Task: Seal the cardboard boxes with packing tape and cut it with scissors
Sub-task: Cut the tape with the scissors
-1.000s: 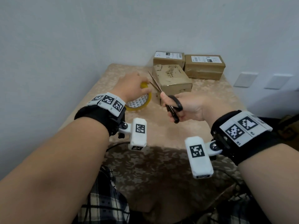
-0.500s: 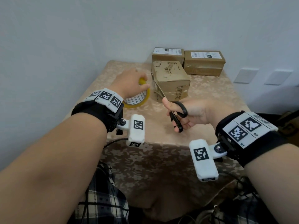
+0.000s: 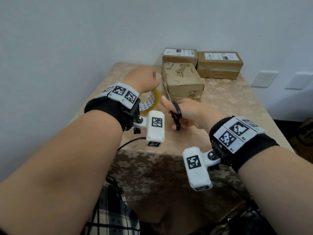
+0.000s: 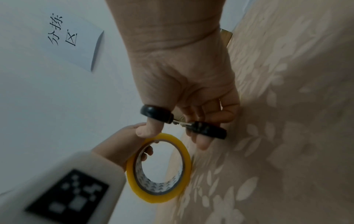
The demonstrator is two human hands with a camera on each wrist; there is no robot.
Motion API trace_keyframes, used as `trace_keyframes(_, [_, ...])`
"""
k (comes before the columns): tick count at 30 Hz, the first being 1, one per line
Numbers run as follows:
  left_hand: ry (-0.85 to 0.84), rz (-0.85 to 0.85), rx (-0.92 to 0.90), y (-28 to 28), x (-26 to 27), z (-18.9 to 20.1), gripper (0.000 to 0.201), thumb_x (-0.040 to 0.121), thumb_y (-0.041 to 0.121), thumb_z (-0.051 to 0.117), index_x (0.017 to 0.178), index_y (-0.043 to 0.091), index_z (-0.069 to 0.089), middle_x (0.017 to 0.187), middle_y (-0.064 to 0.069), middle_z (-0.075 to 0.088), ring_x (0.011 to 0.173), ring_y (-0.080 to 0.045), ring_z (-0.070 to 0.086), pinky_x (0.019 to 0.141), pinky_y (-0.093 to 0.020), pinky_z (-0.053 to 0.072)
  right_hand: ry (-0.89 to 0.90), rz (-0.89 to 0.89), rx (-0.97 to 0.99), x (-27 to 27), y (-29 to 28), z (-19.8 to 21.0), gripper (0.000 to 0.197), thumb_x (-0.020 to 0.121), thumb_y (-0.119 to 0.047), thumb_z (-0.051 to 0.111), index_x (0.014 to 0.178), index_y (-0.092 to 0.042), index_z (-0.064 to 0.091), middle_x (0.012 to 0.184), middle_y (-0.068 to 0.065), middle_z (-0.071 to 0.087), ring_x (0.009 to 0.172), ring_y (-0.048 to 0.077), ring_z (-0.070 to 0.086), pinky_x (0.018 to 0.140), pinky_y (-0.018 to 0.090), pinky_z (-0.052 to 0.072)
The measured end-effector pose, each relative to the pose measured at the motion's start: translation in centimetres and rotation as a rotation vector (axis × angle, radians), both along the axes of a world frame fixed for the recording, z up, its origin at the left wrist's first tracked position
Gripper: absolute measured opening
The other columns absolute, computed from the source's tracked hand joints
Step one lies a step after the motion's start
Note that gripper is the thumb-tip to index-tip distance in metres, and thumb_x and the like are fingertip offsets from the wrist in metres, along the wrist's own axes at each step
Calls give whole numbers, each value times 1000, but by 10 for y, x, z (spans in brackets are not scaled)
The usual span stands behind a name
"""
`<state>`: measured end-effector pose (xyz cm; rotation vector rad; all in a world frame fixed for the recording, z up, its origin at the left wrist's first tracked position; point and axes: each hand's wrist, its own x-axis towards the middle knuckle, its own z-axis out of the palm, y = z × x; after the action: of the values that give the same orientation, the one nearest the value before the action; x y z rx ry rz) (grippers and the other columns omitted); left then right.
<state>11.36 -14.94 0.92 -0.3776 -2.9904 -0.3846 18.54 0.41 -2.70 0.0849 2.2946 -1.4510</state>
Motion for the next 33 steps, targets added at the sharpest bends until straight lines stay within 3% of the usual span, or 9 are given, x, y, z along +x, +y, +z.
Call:
trace_keyframes(3, [-86, 10, -60, 3, -3, 2, 24, 92, 23, 44, 99, 12, 65, 100, -4, 64, 91, -22, 58, 71, -30, 40, 45, -5, -6, -1, 1, -4, 68, 81, -68, 53, 104, -4, 60, 67, 10, 59, 62, 25, 55, 60, 29, 38])
trace_keyframes(6, [-135, 32, -123, 6, -5, 0, 26, 91, 22, 42, 84, 11, 64, 89, -8, 64, 77, -22, 56, 62, -31, 37, 81, 3, -2, -1, 2, -8, 66, 80, -70, 54, 95, -5, 60, 71, 15, 61, 63, 25, 53, 57, 27, 36])
trace_keyframes(10, [-122, 77, -93, 9, -3, -1, 23, 88, 23, 46, 72, 15, 60, 74, -3, 58, 72, -20, 55, 55, -27, 35, 120, -3, 37, -1, 6, -11, 64, 79, -68, 57, 87, -5, 58, 54, 9, 58, 59, 25, 49, 47, 21, 32])
trace_keyframes(15, [-118, 125, 52, 8, 0, 1, 19, 89, 23, 54, 94, 13, 70, 93, -4, 67, 89, -21, 62, 73, -31, 45, 137, -11, 62, -1, 8, -11, 61, 76, -66, 62, 83, -5, 60, 55, 9, 57, 57, 23, 51, 47, 22, 33])
trace_keyframes(19, [-117, 150, 111, 6, 1, 0, 21, 91, 24, 53, 94, 11, 70, 94, -6, 67, 88, -21, 62, 72, -31, 45, 172, -5, 104, 0, 9, -11, 58, 76, -63, 64, 82, -6, 59, 56, 10, 59, 53, 22, 50, 49, 23, 35])
trace_keyframes(24, [-102, 144, 196, -4, 3, -1, 20, 90, 22, 55, 94, 8, 69, 91, -8, 67, 86, -24, 62, 79, -36, 49, 180, -1, 144, -2, 16, -7, 51, 75, -57, 70, 68, -8, 53, 46, 5, 55, 44, 20, 47, 43, 19, 35])
trace_keyframes(28, [-77, 113, 377, -19, 7, -6, 10, 88, 18, 60, 85, 11, 66, 83, -2, 64, 82, -19, 59, 80, -35, 48, 194, 71, 338, -5, 27, -3, 52, 75, -51, 74, 77, 0, 62, 65, 13, 60, 51, 19, 52, 41, 18, 39])
trace_keyframes(30, [-70, 89, 437, -26, 10, -5, 10, 87, 17, 61, 84, 10, 66, 78, 0, 61, 76, -14, 56, 75, -31, 47, 176, 164, 545, -7, 30, -2, 51, 81, -46, 72, 93, 3, 66, 82, 15, 66, 66, 25, 58, 52, 25, 45])
trace_keyframes(33, [-81, 69, 487, -35, 14, -3, 9, 87, 17, 62, 82, 10, 66, 76, -2, 62, 71, -14, 55, 71, -32, 48, 205, 307, 820, -2, 26, 0, 59, 74, -55, 74, 102, -4, 63, 98, 12, 67, 88, 28, 61, 72, 33, 49])
